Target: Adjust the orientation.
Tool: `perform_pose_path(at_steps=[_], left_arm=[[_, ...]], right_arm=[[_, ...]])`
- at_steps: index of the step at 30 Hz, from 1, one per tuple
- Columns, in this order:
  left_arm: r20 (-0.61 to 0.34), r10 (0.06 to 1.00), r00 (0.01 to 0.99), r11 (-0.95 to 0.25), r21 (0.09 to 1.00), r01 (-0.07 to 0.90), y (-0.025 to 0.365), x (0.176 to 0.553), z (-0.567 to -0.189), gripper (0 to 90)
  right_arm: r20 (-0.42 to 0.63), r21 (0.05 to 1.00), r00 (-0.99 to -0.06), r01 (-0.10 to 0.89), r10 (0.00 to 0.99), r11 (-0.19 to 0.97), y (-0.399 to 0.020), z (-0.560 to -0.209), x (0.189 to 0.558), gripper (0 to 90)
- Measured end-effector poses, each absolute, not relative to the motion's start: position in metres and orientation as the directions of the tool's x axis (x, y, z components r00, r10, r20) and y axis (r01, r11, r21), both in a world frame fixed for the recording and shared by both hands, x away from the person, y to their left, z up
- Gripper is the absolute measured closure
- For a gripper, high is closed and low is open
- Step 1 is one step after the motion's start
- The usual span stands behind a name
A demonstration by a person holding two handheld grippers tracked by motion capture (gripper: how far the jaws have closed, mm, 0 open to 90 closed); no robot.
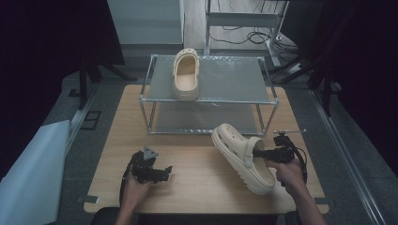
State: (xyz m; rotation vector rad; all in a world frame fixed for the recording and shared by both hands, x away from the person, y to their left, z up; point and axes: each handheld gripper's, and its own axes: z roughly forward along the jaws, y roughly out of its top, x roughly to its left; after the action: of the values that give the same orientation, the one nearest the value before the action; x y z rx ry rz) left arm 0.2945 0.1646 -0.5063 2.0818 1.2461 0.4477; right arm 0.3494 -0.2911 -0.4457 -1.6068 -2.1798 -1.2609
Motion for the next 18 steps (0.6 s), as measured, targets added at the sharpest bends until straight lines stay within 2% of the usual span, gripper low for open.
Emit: perform_pose_path(at_steps=[18], left_arm=[[-0.043, 0.871, 0.49, -0.331, 0.685, 0.649, 0.164, 0.295, -0.507, 0.0]], right_arm=[[0.649, 0.512, -0.378, 0.859, 0.66, -0.012, -0.294, -0.416, 0.351, 77.5]])
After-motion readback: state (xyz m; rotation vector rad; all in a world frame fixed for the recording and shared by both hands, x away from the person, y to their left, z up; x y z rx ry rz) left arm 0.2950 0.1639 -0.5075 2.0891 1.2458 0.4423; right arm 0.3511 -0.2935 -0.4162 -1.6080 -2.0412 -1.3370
